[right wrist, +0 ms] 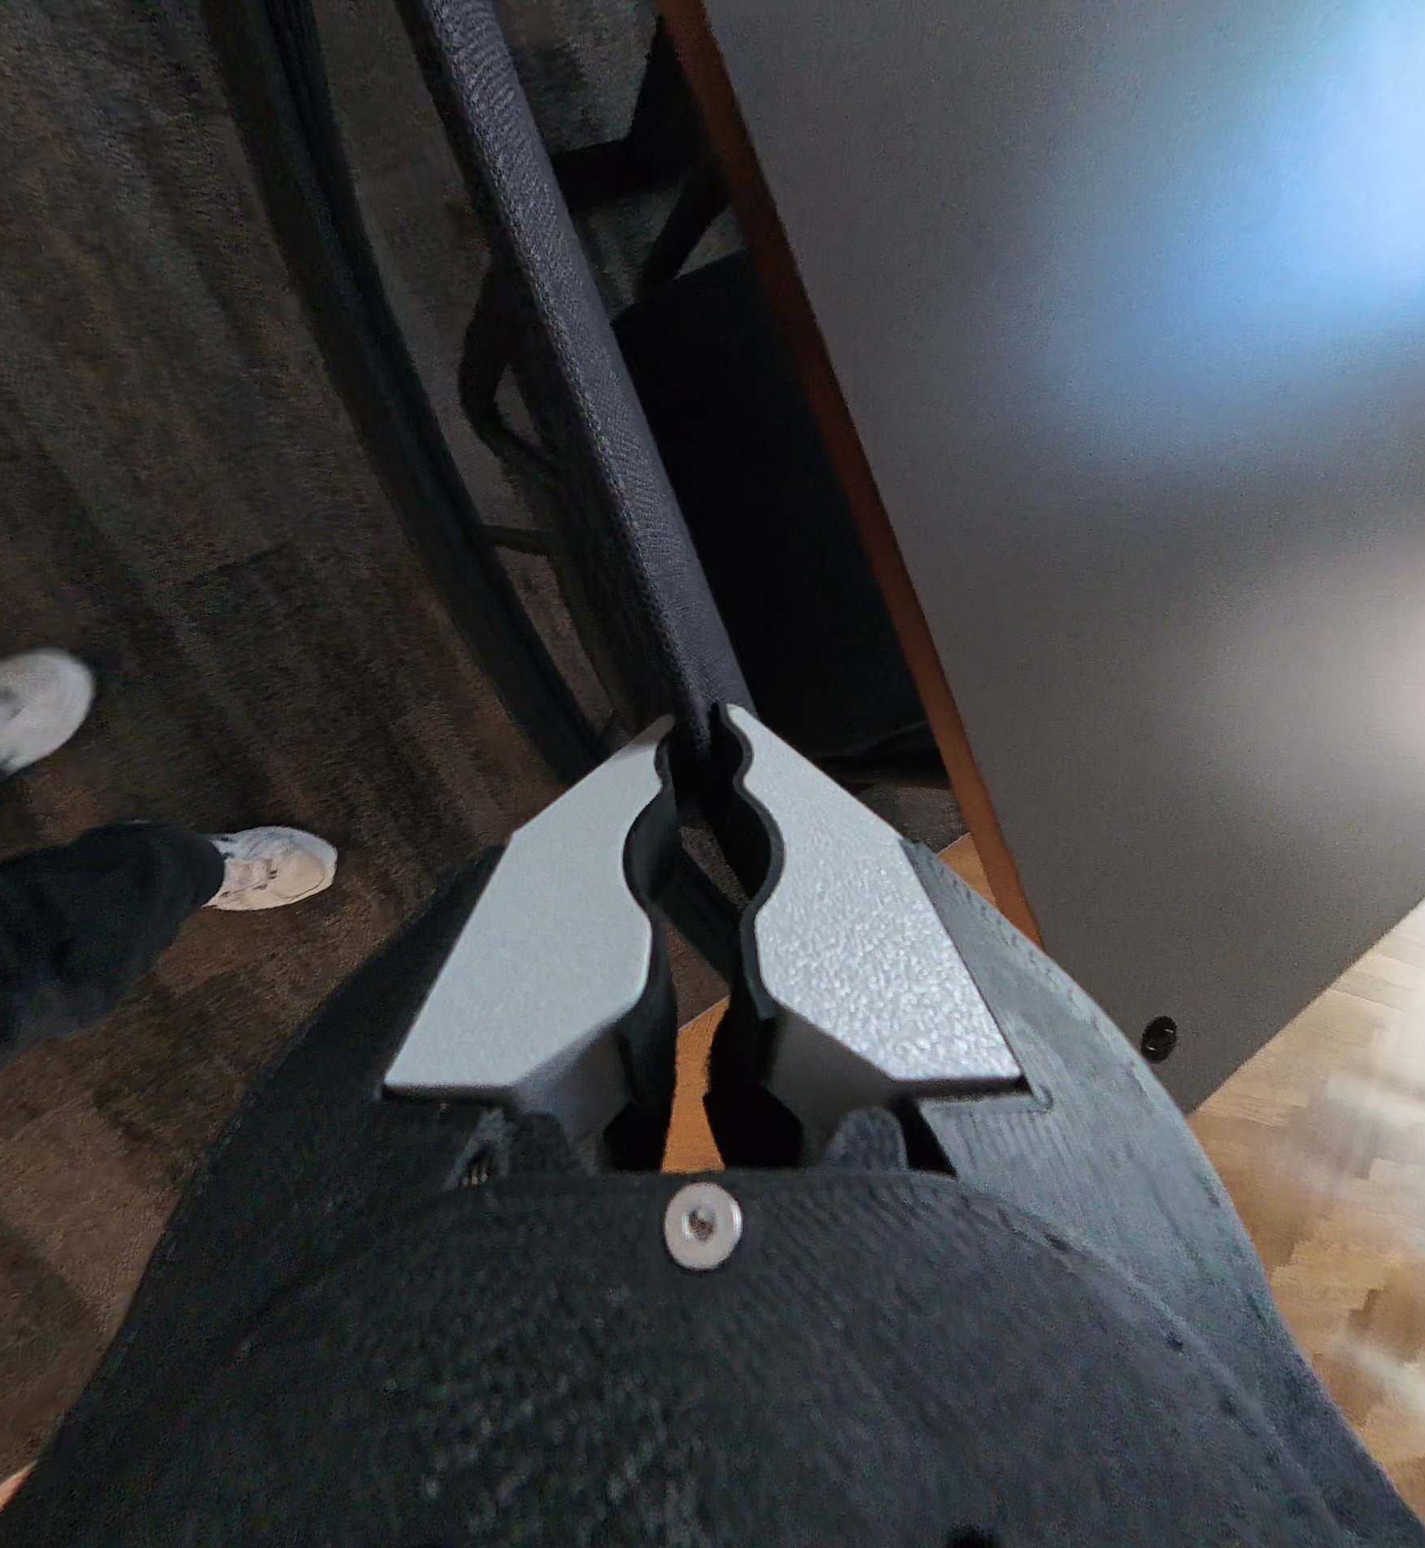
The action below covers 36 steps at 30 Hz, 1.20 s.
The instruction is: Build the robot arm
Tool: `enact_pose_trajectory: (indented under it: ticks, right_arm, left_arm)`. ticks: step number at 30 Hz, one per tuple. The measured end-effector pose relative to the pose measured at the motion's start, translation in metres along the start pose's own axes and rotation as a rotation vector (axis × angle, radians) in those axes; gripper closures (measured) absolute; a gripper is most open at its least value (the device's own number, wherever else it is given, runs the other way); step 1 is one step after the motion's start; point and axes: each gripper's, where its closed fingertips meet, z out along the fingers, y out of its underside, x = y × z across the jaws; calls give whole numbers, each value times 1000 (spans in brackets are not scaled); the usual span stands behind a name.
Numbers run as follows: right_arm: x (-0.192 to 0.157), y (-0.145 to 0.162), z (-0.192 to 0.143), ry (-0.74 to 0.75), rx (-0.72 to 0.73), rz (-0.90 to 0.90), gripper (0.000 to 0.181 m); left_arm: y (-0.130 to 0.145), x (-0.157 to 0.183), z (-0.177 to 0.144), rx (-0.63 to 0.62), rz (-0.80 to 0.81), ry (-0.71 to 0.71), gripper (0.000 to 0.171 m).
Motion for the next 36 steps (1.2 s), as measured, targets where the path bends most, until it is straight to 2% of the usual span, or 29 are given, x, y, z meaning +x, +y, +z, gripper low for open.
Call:
enact_pose_trajectory:
  ticks: [2, 4, 5, 6, 7, 8, 9, 10, 12, 15, 22, 27, 31, 36]
  right_arm:
    - [6, -2, 1, 16, 0, 3, 177]
    - [20, -10, 2, 31, 13, -36, 174]
    - [26, -15, 6, 36, 32, -68, 159]
    - [29, -15, 12, 16, 21, -70, 147]
    - [24, -11, 19, -53, -19, -37, 147]
    - [24, -11, 23, -80, -44, -21, 152]
    - [31, -14, 23, -58, -47, -34, 158]
    - [30, -15, 23, -79, -70, -49, 163]
    - [8, -2, 22, -219, -187, -40, 171]
    - [-8, 7, 15, -209, -183, -74, 174]
    - [-20, 29, -3, -60, -169, 6, 173]
    - [-37, 36, -20, -2, -172, -30, 177]
    - [-66, 36, -33, 1, -143, -47, 177]
    - [-123, 34, -56, 23, -131, -103, 177]
  left_arm:
    - [-6, -11, 4, 8, 90, -41, 162]
    - [-11, -18, 10, 9, 168, 12, 146]
    - [-6, -20, 14, -22, 166, 56, 136]
    - [2, -18, 19, -66, 135, 127, 135]
    - [13, -16, 23, -119, 97, 192, 141]
    - [19, -16, 26, -158, 60, 224, 161]
    - [19, -18, 26, -167, 25, 241, 169]
    - [20, -16, 26, -180, 14, 267, 171]
    - [26, -5, 23, -212, 69, 308, 171]
    - [29, 8, 19, -201, 165, 262, 171]
    - [22, 43, 8, -210, 230, 186, 171]
    - [26, 78, -11, -196, 264, 183, 171]
    - [39, 105, -32, -193, 242, 163, 171]
    - [63, 146, -67, -182, 238, 138, 171]
